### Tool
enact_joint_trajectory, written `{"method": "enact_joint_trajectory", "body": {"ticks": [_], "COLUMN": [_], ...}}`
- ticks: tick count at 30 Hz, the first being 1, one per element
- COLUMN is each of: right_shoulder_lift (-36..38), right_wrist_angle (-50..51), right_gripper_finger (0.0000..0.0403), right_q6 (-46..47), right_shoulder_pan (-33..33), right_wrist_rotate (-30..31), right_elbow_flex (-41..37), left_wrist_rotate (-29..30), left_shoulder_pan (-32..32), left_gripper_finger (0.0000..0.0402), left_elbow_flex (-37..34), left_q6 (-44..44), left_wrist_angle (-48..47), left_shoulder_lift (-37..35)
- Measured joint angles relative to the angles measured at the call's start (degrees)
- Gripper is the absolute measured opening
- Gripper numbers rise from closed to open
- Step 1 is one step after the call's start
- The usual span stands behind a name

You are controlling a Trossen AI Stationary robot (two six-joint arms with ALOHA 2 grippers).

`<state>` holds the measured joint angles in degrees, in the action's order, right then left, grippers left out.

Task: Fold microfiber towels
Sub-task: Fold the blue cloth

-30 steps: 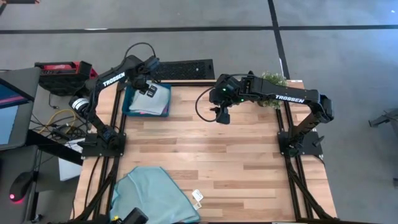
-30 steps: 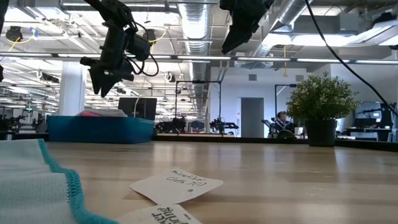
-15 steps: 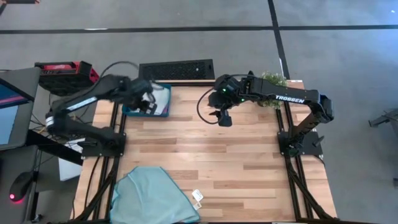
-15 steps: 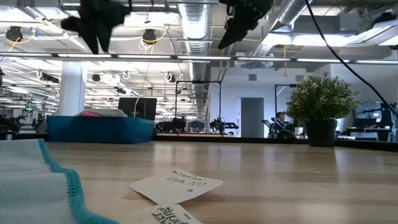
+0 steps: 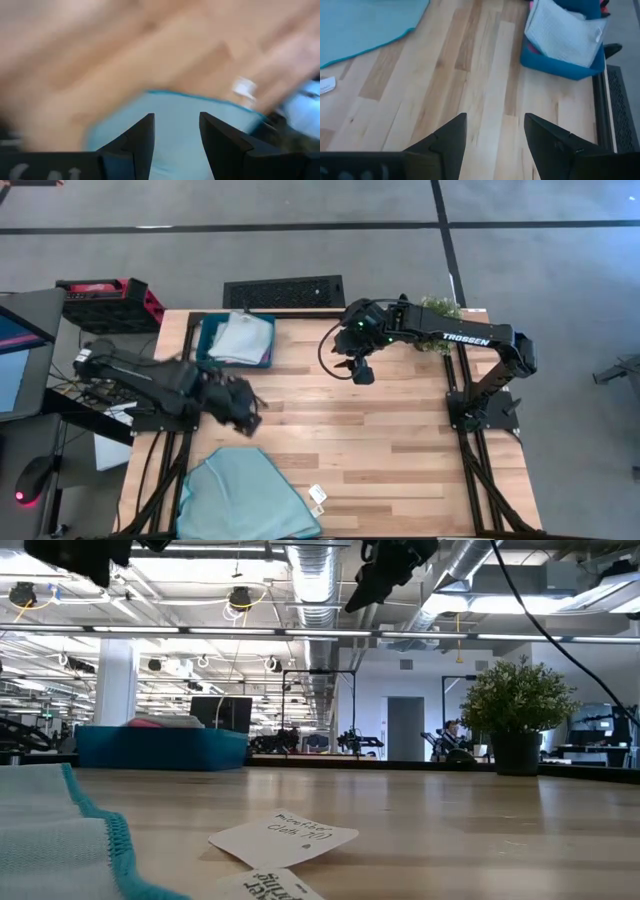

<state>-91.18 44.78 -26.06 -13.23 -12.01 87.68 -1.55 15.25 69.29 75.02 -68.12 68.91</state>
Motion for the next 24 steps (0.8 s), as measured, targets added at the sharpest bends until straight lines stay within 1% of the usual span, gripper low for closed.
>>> {"method": "enact_joint_trajectory", "body": {"ticks": [2,5,9,12,14,17,24], "right_shoulder_lift": [0.02,0.02,0.07,0.09,0.09,0.11,0.11], "right_wrist_angle": [0.84,2.82,4.9,6.45,7.45,8.55,10.71], "right_gripper_finger": [0.0221,0.0221,0.0221,0.0221,0.0221,0.0221,0.0221], "right_q6": [-0.26,-2.09,-3.06,-3.93,-4.38,-4.39,-3.96], "right_shoulder_pan": [-0.19,-0.42,-0.42,-0.42,-0.42,-0.42,-0.42], "right_wrist_rotate": [0.02,-0.03,-0.16,-1.08,-3.86,-10.51,-25.05], "right_elbow_flex": [0.0,0.02,0.02,0.02,0.02,0.02,0.02], "left_wrist_rotate": [-2.22,-3.99,-6.15,-9.69,-12.19,-15.41,-15.97], "left_shoulder_pan": [3.57,7.71,11.29,12.65,13.39,14.32,15.23], "left_gripper_finger": [0.0147,0.0147,0.0147,0.0147,0.0147,0.0147,0.0147], "left_elbow_flex": [-1.85,-3.74,-4.67,-4.7,-4.7,-4.7,-4.7], "left_q6": [3.12,6.21,8.7,8.82,8.75,7.12,-0.35], "left_wrist_angle": [6.52,14.9,18.81,19.02,19.23,19.24,19.2], "left_shoulder_lift": [1.63,5.74,12.13,16.83,19.77,23.31,28.83]}}
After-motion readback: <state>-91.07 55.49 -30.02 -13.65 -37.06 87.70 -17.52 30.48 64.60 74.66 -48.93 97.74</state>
